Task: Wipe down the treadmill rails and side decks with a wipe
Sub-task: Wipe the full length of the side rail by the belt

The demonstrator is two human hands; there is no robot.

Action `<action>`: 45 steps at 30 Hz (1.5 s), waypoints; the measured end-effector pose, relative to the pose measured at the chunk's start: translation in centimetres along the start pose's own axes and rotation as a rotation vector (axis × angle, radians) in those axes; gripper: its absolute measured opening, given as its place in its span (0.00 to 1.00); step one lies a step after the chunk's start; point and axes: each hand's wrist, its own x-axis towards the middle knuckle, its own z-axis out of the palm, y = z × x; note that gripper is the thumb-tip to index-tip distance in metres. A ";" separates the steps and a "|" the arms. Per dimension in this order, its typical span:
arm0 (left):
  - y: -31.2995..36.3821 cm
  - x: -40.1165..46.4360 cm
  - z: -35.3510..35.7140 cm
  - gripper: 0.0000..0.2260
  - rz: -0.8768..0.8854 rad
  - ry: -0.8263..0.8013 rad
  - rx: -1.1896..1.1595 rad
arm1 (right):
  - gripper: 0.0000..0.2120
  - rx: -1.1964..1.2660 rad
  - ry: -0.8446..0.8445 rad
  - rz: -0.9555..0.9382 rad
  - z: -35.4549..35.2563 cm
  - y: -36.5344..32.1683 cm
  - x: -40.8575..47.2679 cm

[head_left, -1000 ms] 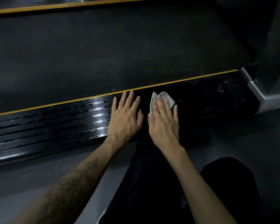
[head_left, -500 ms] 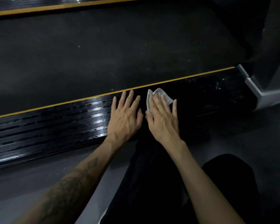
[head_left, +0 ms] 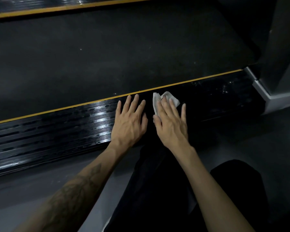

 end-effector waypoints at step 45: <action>0.4 0.1 0.2 0.27 0.112 -0.034 0.050 | 0.29 0.032 0.008 -0.023 0.1 -0.8 -1.3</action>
